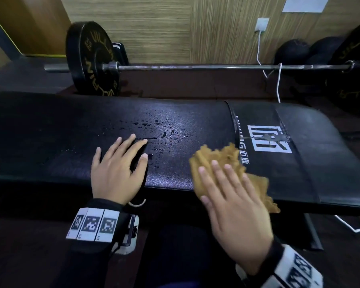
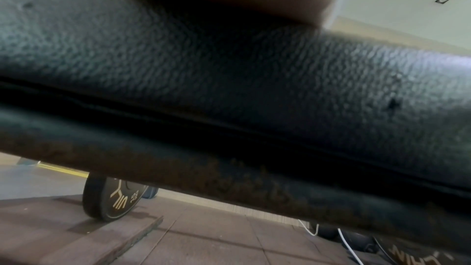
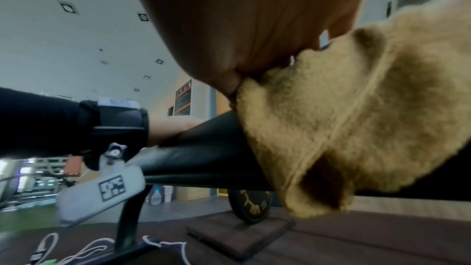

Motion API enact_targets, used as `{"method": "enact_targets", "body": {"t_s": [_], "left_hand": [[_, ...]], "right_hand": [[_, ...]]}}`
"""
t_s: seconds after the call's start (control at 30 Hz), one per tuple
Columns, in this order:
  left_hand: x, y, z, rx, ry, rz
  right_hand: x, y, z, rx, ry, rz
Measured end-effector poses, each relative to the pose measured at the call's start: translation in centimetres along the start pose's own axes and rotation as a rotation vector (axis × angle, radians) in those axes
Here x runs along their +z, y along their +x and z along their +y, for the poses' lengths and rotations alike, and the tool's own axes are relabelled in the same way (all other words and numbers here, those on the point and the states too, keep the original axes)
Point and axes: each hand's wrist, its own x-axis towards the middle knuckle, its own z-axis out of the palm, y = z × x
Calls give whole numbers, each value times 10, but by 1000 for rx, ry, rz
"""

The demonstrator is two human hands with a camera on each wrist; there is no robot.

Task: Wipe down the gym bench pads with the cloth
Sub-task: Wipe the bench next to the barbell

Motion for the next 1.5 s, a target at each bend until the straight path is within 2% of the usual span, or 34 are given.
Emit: {"method": "enact_targets", "body": {"t_s": [0.13, 0.27, 0.4, 0.5, 0.57, 0.67, 0.77, 0.9, 0.97, 1.07, 1.2, 1.33, 1.4, 1.5], "left_hand": [[2, 1, 0, -1, 0, 9], [1, 0, 0, 9, -2, 24], [2, 1, 1, 9, 6, 26], [2, 0, 0, 21, 18, 30], [2, 0, -1, 25, 14, 40], [5, 1, -2, 28, 2, 57], [7, 1, -3, 36, -4, 72], [8, 1, -4, 35, -7, 86], [9, 2, -4, 35, -14, 92], [8, 1, -3, 29, -20, 96], [5, 1, -2, 18, -62, 92], [1, -9, 11, -85, -325, 176], [-2, -21, 30, -63, -443, 245], [3, -40, 63, 59, -421, 237]], "right_hand": [[-2, 16, 8, 181, 21, 34], [-3, 55, -3, 235, 1, -44], [-1, 72, -26, 40, 43, -116], [0, 53, -41, -98, 77, -112], [-1, 31, -40, -121, 81, -90], [-2, 8, -24, -54, 95, -29], [-4, 7, -9, 63, 88, 36], [-4, 34, -8, 172, 73, 7], [-4, 54, -14, 177, 56, -41], [2, 76, -27, 62, 67, -95], [7, 72, -44, -234, 114, -79], [2, 61, -29, -473, 207, -83], [-2, 60, -18, -500, 272, -93], [-7, 55, -1, -424, 414, 12]]}}
